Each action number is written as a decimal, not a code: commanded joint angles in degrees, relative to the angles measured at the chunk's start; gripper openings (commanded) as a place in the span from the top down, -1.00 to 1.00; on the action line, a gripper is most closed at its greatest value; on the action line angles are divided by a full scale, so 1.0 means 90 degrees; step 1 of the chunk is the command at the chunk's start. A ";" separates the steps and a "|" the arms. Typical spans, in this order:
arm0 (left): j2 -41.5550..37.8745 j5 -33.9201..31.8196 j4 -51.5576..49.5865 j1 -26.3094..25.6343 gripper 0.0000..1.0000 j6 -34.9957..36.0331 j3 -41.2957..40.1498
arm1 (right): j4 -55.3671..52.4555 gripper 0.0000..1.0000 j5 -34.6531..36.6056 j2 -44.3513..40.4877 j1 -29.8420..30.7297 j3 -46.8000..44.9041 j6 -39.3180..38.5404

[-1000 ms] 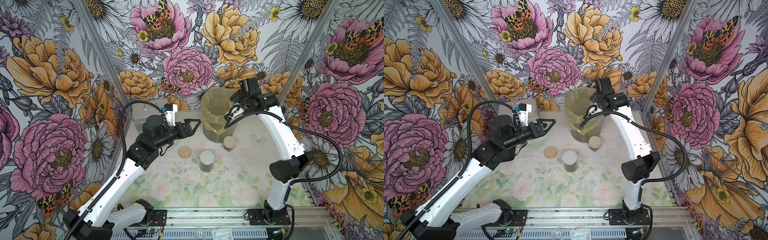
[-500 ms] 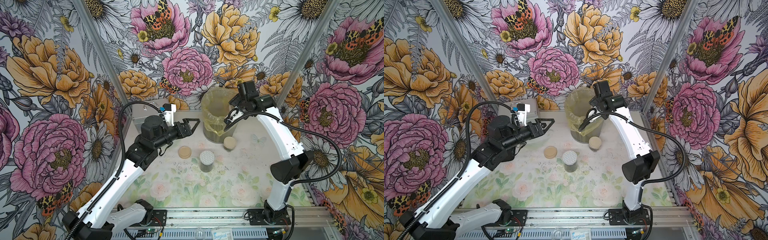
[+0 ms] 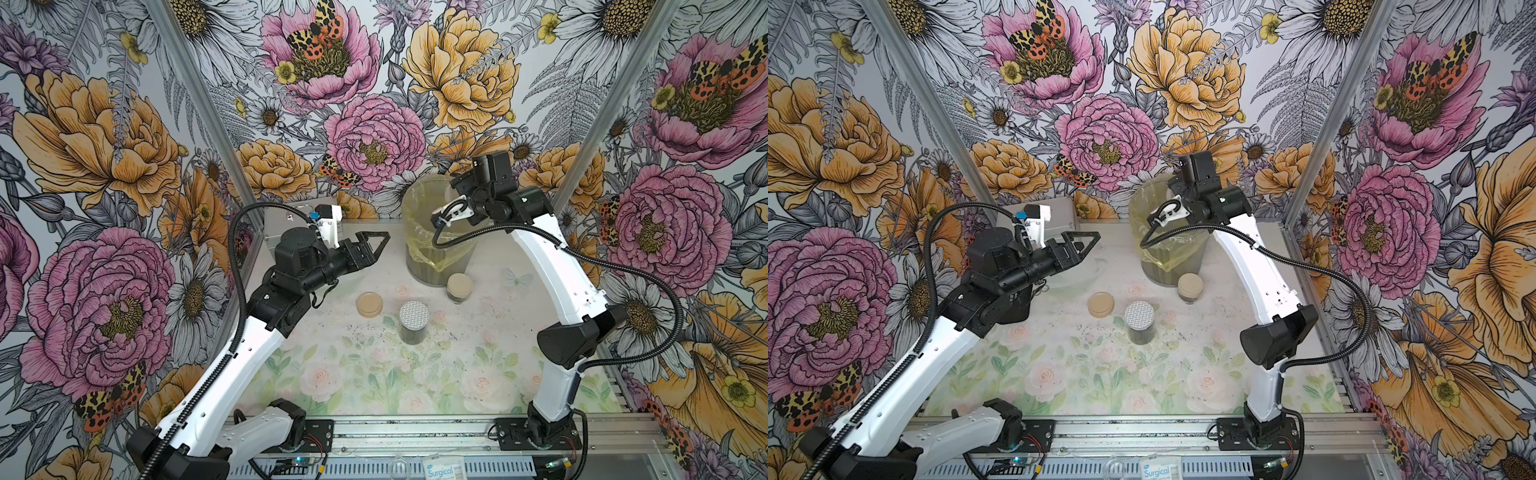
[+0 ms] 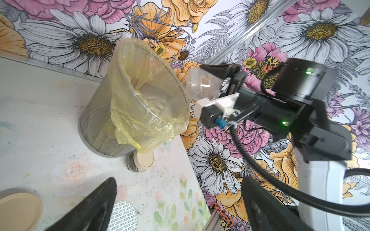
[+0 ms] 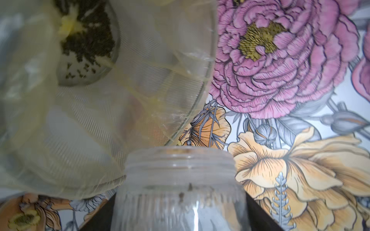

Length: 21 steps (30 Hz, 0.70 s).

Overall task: Empty moldy tea leaves from jars
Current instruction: Pour the moldy tea leaves from the jar into the trash bin.

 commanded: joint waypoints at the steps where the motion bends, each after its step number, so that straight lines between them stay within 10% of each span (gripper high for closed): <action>1: 0.0137 0.0196 -0.0501 0.0333 -0.98 0.0243 0.0499 | 0.0769 1.00 0.0340 0.0042 0.0258 0.0742 0.2659; 13: 0.0557 0.0075 -0.1656 0.0712 -0.98 -0.0299 0.1896 | 0.1345 1.00 -0.2041 -0.1100 0.0341 -0.0542 0.8612; 21: 0.0967 0.0075 -0.2868 0.0743 -0.74 -0.0261 0.2932 | 0.5052 1.00 -0.3866 -0.2726 0.0544 -0.4494 0.9521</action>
